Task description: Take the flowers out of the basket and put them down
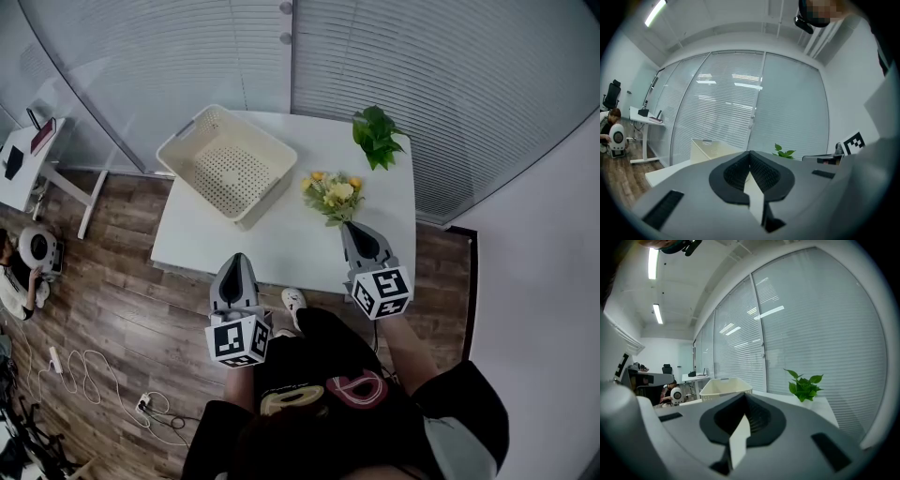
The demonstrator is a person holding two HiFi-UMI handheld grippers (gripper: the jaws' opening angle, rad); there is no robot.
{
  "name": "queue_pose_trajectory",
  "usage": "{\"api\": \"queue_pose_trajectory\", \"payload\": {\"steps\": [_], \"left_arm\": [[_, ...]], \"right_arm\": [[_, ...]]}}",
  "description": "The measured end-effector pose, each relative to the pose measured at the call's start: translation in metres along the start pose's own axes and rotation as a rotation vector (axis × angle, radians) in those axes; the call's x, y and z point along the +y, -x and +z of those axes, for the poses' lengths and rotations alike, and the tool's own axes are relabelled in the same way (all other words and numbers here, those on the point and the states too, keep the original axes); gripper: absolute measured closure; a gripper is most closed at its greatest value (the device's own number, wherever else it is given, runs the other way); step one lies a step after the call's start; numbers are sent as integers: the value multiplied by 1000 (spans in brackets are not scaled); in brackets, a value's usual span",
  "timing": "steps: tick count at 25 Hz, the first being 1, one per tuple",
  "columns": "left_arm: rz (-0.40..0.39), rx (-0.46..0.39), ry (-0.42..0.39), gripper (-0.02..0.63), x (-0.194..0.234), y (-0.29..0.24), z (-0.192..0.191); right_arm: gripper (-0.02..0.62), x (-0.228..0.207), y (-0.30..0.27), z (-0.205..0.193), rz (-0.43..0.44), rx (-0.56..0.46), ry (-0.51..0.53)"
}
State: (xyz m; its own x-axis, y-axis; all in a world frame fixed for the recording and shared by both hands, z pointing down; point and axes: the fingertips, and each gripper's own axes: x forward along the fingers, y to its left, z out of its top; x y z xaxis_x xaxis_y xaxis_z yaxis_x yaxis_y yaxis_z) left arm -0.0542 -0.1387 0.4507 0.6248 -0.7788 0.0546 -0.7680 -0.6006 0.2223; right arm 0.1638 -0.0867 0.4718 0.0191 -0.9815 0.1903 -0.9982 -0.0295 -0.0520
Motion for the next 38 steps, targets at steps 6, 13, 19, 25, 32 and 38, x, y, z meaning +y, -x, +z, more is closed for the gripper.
{"api": "queue_pose_trajectory", "payload": {"steps": [6, 13, 19, 25, 32, 38], "left_arm": [[6, -1, 0, 589, 1, 1, -1], [8, -1, -2, 589, 3, -1, -4], [6, 12, -19, 589, 3, -3, -5], [16, 23, -48, 589, 6, -5, -9], [5, 39, -52, 589, 4, -11, -14], [-2, 40, -62, 589, 2, -17, -13]], "right_arm": [[586, -2, 0, 1, -4, 2, -10], [586, -3, 0, -5, -10, 7, 14], [588, -4, -6, -4, -19, 23, 18], [588, -5, -10, -11, -30, 53, 42], [588, -9, -13, -18, -40, 76, 59], [588, -13, -13, -21, -45, 96, 67]]}}
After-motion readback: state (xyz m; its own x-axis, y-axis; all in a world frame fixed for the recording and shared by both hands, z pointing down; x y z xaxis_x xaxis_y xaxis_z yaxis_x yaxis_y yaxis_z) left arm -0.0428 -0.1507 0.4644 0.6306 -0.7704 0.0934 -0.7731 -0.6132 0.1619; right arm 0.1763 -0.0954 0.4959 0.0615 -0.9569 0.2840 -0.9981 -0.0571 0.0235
